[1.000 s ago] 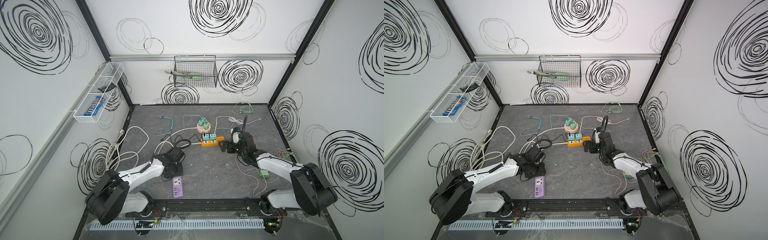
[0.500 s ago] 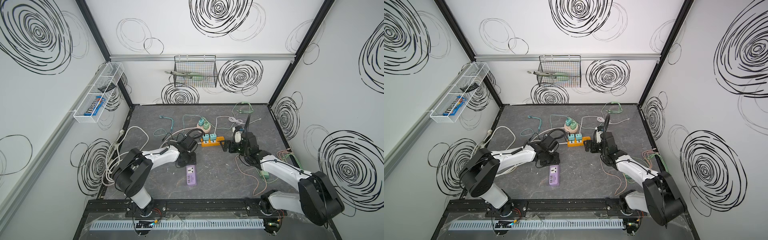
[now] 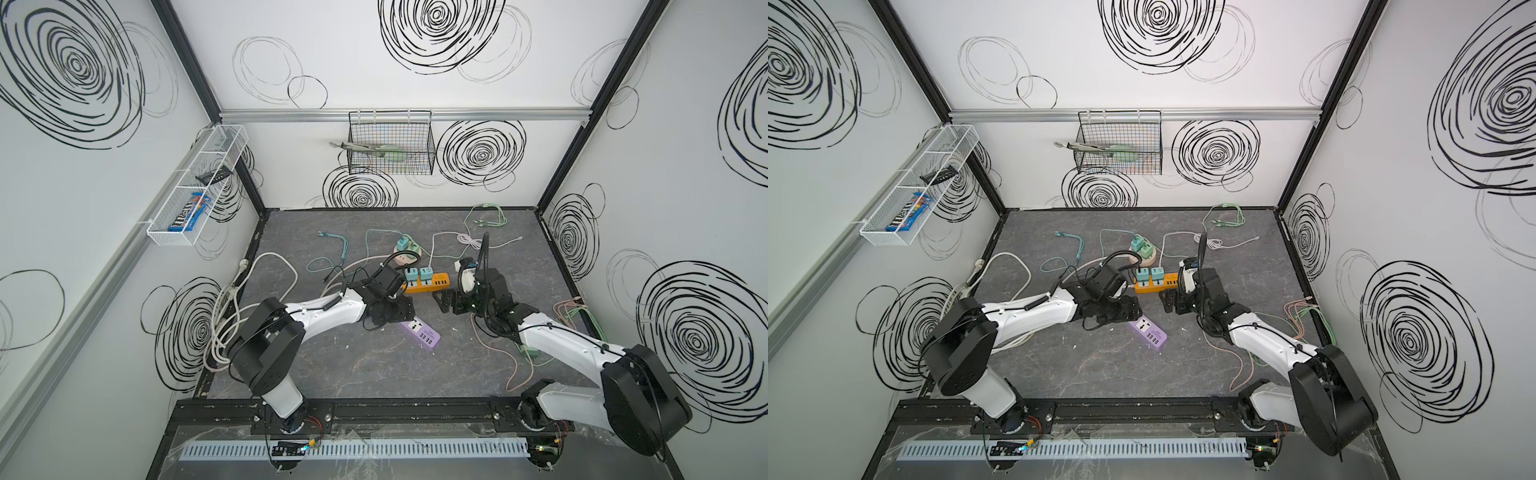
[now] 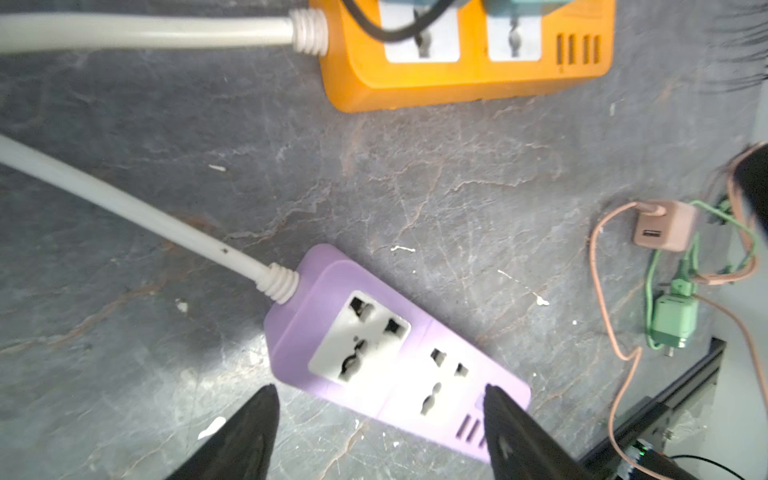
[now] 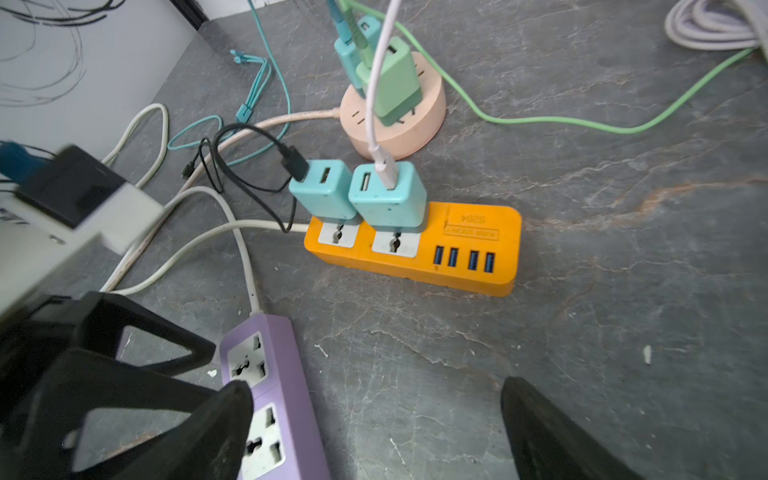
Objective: Insert the plug
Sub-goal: 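Lift the purple strip with the left gripper toward the right gripper, then grasp the purple strip with the right gripper while the left gripper releases it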
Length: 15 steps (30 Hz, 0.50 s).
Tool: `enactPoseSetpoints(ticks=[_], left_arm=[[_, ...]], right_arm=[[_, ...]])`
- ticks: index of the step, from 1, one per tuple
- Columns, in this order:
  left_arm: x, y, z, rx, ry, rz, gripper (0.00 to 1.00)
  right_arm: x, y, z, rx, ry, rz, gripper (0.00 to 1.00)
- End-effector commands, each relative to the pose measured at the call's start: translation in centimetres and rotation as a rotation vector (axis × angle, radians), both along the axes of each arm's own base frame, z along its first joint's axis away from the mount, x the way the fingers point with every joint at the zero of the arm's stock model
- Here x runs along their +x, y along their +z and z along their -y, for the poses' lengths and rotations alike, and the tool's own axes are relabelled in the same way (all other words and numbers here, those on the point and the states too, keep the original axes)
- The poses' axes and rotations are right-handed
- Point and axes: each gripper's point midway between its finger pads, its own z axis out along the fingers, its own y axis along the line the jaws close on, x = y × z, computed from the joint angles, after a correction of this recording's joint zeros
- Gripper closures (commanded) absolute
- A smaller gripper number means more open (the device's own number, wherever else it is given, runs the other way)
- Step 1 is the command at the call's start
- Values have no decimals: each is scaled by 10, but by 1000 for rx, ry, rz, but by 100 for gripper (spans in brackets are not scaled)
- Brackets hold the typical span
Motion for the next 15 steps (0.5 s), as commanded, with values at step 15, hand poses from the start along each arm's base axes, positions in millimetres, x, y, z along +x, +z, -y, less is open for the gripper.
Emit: enactPoseSetpoints(ticks=[15], left_arm=[[45,100,-114,11,288,414,4]], right_arm=[[-57,-62,-94,-453,479,69,3]])
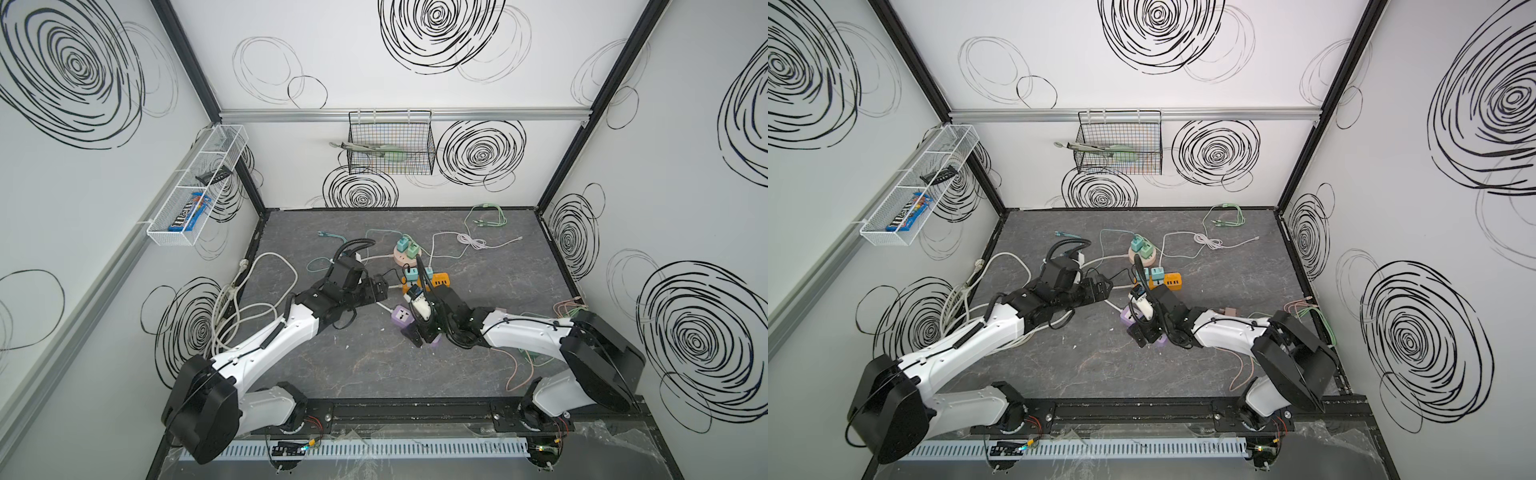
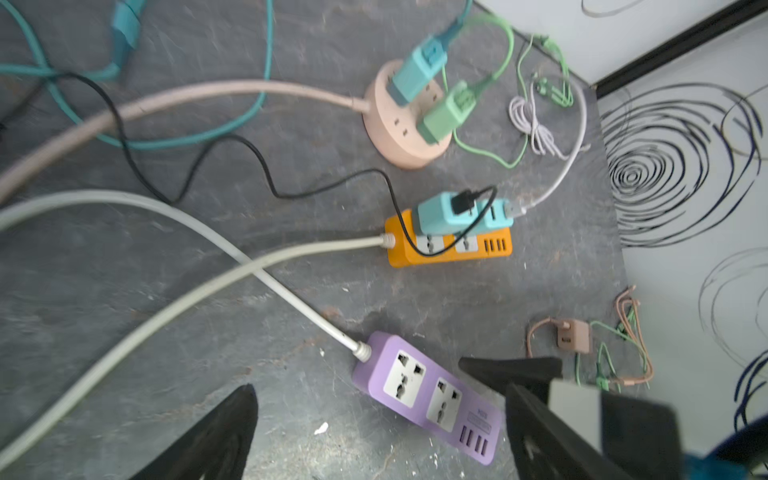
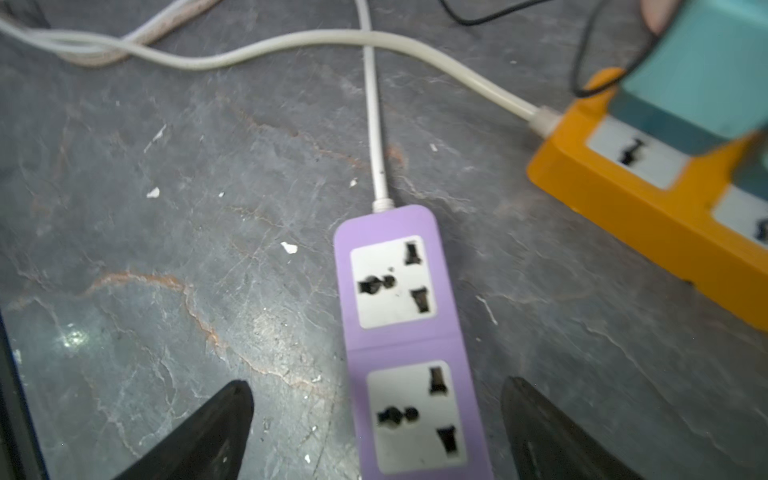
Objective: Insert the plug
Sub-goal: 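Grasp the purple strip with the right gripper while the left gripper releases it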
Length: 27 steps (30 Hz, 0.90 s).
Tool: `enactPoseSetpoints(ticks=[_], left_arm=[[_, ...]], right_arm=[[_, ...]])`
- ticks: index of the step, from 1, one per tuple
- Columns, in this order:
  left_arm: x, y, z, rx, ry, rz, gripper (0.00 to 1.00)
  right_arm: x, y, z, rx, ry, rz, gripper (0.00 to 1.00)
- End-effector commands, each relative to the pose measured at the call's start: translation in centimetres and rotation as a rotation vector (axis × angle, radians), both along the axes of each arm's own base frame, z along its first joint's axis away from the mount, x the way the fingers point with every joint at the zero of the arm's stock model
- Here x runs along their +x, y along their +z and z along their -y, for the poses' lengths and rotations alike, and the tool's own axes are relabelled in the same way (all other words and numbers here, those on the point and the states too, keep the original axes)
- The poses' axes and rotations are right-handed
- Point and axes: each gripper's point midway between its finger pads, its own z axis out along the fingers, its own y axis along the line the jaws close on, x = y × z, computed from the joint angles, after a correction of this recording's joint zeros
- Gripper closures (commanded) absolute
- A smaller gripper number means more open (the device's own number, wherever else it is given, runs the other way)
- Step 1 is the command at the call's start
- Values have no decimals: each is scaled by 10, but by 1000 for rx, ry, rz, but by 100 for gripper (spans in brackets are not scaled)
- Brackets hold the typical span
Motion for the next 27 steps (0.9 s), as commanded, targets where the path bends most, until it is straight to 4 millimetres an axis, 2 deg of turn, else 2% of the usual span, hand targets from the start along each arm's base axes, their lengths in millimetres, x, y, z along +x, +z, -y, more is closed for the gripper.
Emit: enactPoseSetpoints(ticks=[1,7,10,13,17,23,27], left_arm=[[7,11,-25,59,68,73,4],[4,8,-50,72,141,97,4],[4,6,-70,111,213,97,4],[3,11,-88,128,297,123,4],[1,15,-93,73,338,171,4],[0,10,-96,99,317,163,4],[1,9,-88,88,273,164,4]], right_arm=[[10,-12,7,-179,19,83,3],[13,-25,-4,-238,70,40,2],[4,-43,-4,-297,162,0,7],[11,-52,0,-357,180,-10,21],[7,-55,-1,-393,285,-23,33],[-2,-65,13,-501,439,-21,39],[-12,-60,21,-514,546,19,42]])
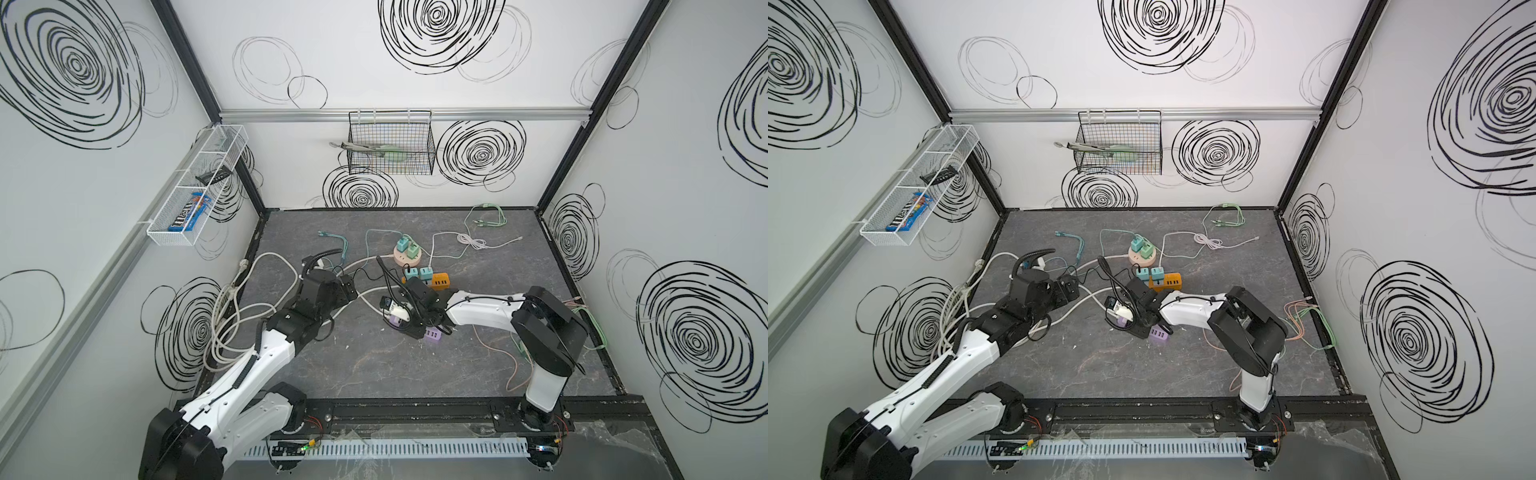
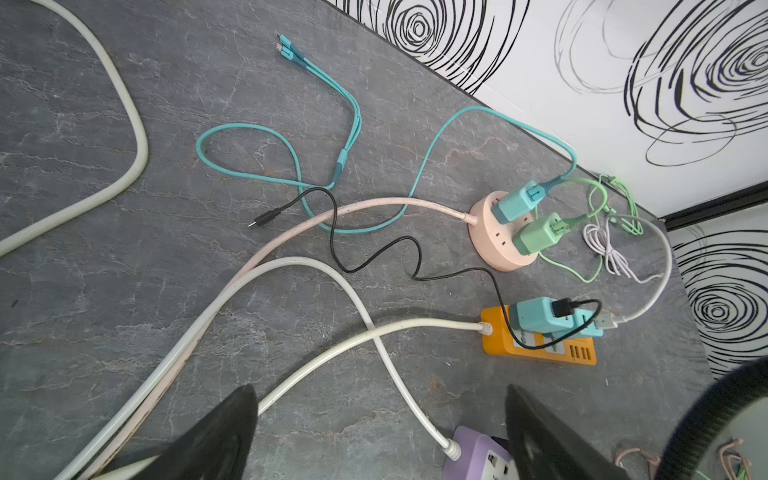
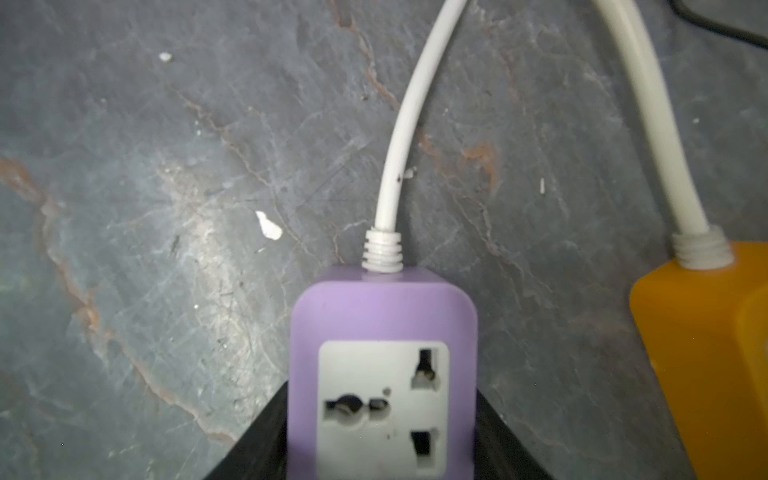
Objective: Insert the plug
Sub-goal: 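Grasp the purple strip with the right gripper while the left gripper releases it, then lower the purple strip onto the table with the right gripper and open it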
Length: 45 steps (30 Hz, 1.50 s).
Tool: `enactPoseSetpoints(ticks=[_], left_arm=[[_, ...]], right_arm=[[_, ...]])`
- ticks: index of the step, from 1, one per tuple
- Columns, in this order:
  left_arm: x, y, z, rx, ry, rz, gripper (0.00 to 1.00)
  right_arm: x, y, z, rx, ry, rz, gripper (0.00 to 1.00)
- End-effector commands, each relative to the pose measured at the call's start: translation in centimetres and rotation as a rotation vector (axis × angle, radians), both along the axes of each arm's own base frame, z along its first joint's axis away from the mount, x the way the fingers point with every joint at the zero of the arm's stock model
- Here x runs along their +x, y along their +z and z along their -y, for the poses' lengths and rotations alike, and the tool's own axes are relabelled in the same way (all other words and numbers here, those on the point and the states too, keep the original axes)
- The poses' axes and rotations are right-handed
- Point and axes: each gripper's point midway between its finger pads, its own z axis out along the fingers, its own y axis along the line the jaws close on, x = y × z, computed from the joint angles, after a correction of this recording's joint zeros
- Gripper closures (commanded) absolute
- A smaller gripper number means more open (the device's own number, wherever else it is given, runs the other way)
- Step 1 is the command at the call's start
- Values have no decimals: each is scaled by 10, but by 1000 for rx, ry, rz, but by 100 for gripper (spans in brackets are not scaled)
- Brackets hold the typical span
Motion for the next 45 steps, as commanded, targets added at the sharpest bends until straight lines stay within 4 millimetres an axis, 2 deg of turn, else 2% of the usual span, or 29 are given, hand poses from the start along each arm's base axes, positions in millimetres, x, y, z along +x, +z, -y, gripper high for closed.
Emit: enactPoseSetpoints(ticks=[1,6,10,16,18,22,25,29,33,40,45], left_arm=[[7,6,6,-19,-32,41,4],[11,8,15,-53,-64,60,4],[15,5,21,-65,-74,46,4],[19,4,26,-81,-83,34,4],[18,5,24,-77,-72,43,4],[19,7,22,-68,-74,55,4],[19,4,23,-63,-81,43,4],[18,1,26,-70,-95,37,4],[17,-1,25,-63,-99,35,4],[21,-4,32,-75,-121,22,4],[24,-3,35,-68,-128,22,4]], right_arm=[[-31,-19,40,-159,158,-59,42],[-42,-8,57,-176,269,-37,42],[-48,-2,61,-164,338,-2,42],[-31,-6,79,-202,323,66,42],[-29,-4,78,-192,324,59,42],[-41,-2,59,-154,404,56,41],[-39,-7,52,-173,429,71,41],[-25,-10,54,-235,434,142,39],[-20,-7,55,-244,438,190,35],[-27,2,54,-210,428,199,27],[-31,18,50,-128,383,223,20]])
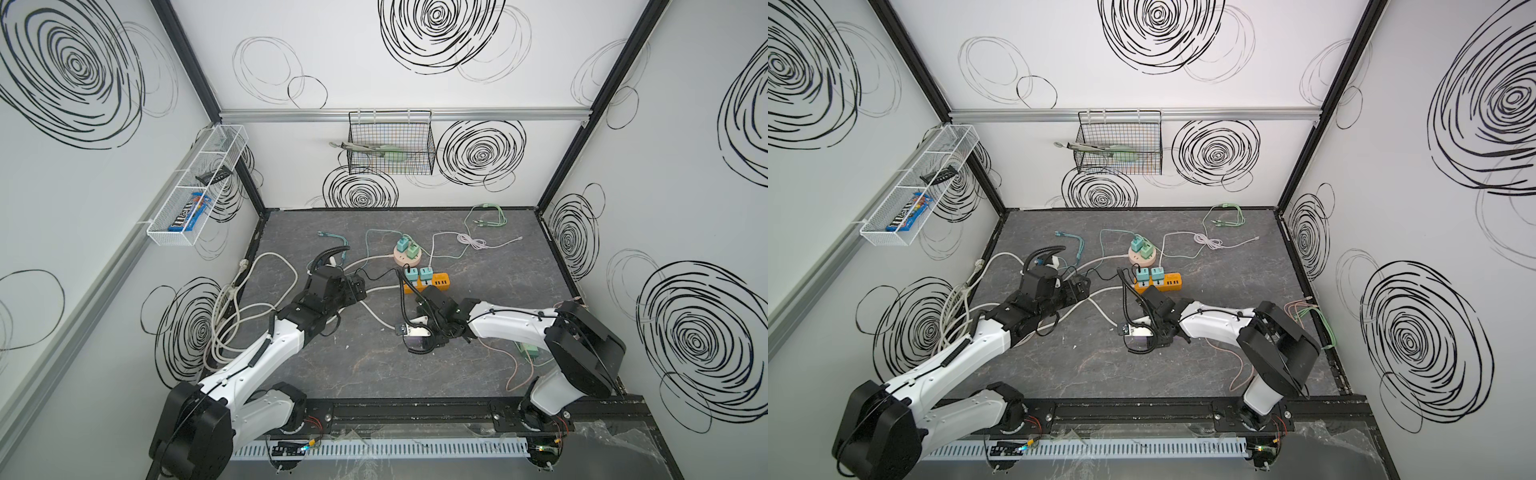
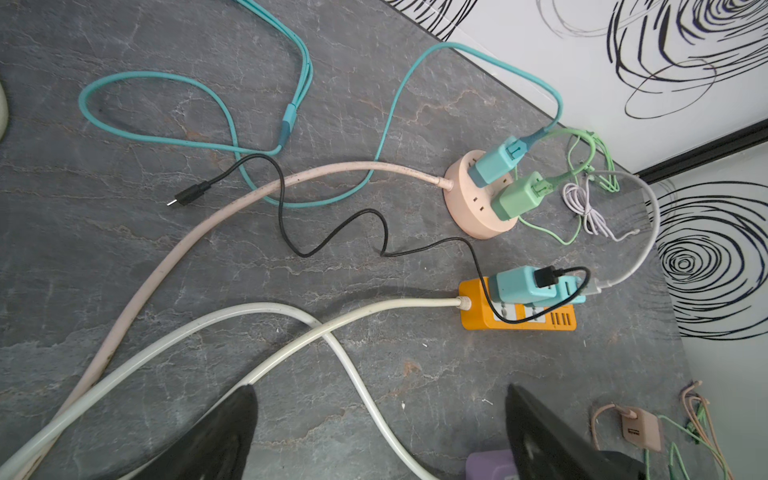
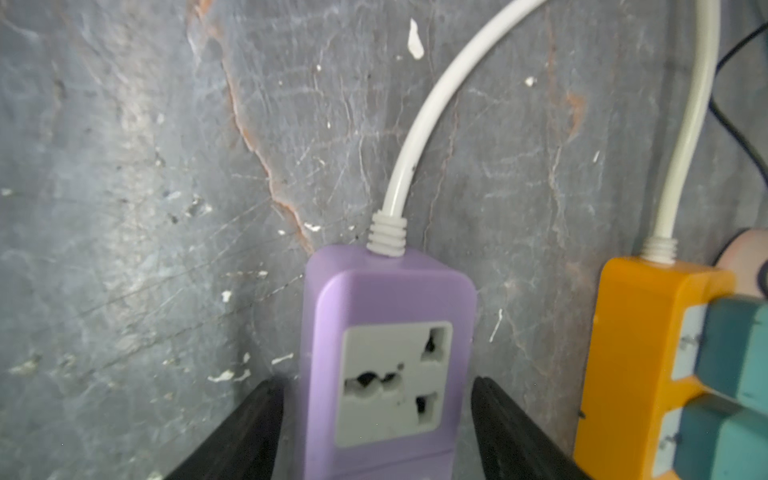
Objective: Insert the plug
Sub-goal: 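Lower the purple strip onto the table with the right gripper and open it, then move the right gripper to the pink charger and grasp it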
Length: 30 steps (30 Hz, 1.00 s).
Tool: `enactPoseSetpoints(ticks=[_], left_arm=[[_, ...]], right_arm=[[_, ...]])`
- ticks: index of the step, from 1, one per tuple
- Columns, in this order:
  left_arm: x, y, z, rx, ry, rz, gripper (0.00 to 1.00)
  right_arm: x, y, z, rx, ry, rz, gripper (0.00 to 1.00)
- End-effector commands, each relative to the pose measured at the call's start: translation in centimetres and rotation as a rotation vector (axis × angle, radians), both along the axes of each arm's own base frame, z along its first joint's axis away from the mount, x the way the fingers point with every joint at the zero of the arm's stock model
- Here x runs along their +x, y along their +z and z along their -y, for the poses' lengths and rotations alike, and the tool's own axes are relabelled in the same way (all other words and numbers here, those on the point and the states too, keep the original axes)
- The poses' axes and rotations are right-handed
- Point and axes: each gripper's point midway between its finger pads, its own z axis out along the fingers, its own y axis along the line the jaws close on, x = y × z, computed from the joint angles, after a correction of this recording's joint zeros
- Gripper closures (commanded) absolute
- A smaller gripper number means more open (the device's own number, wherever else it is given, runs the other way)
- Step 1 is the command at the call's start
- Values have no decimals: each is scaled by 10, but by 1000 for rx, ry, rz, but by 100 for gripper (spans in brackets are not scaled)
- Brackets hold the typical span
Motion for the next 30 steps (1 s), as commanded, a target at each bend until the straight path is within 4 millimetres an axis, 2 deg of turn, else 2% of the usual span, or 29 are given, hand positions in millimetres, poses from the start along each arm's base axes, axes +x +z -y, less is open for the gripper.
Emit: enactPoseSetpoints(ticks=[1,2,5,9,11,15,18,20,22,25,28,30], left_arm=[[12,19,6,-16,-15,73,4],[13,20,7,-15,-20,77,4],[13,22,12,-14,-36,85,4],[15,28,20,-15,-56,105,4],[17,31,26,-7,-67,125,4],[23,39,41,12,-96,162,4],[27,45,54,33,-125,185,4],[28,47,61,53,-140,194,4],[28,48,67,70,-157,201,4],[28,47,72,81,-179,202,4],[27,43,72,90,-185,195,4],[27,43,71,93,-180,196,4]], right_arm=[[-7,12,-2,60,-14,4,11],[-8,15,-2,77,-21,8,1],[-11,19,0,99,-46,14,3],[-6,36,8,149,-133,72,3],[2,54,12,203,-213,118,3],[12,108,21,424,-370,215,3],[33,154,50,684,-671,297,3],[46,170,76,829,-879,240,3],[59,170,108,932,-1087,125,3],[71,155,151,993,-1331,7,3],[77,137,183,1019,-1524,-74,3],[78,126,198,1020,-1620,-132,3]])
